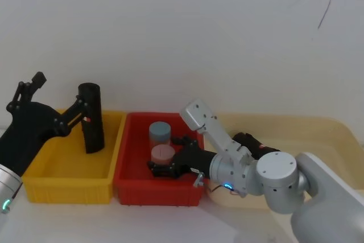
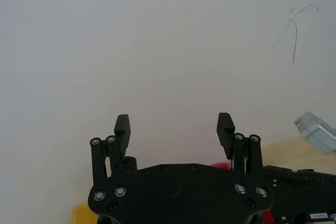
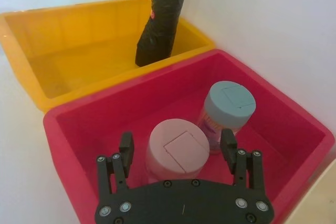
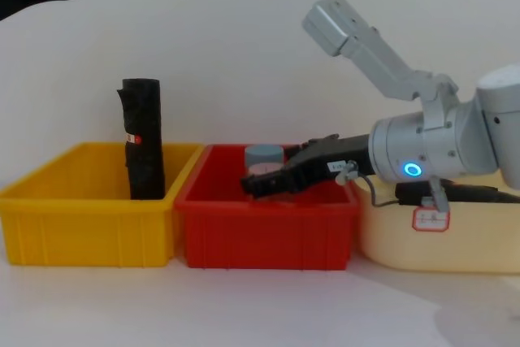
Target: Pick up the garbage bag with the one hand and transfer it to the other hand.
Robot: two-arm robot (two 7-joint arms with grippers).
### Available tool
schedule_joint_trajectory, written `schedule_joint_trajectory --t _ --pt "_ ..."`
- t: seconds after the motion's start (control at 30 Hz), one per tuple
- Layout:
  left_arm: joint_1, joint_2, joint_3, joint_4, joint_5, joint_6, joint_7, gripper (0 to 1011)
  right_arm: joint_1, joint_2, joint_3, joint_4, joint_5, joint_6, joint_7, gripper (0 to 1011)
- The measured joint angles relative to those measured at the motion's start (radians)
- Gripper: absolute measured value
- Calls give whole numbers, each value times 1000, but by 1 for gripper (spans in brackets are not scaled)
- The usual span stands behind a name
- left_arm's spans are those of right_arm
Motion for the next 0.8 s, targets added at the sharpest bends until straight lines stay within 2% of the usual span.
schedule_joint_trajectory --t 0.2,0.57,0.8 --pt "0 0 0 0 0 0 0 1001 20 -13 -6 39 -11 -8 1 961" --pt "0 0 0 0 0 0 0 1001 30 -24 0 59 -17 -10 -1 682" --pt "0 0 0 0 0 0 0 1001 22 -17 16 20 -7 -4 -4 672"
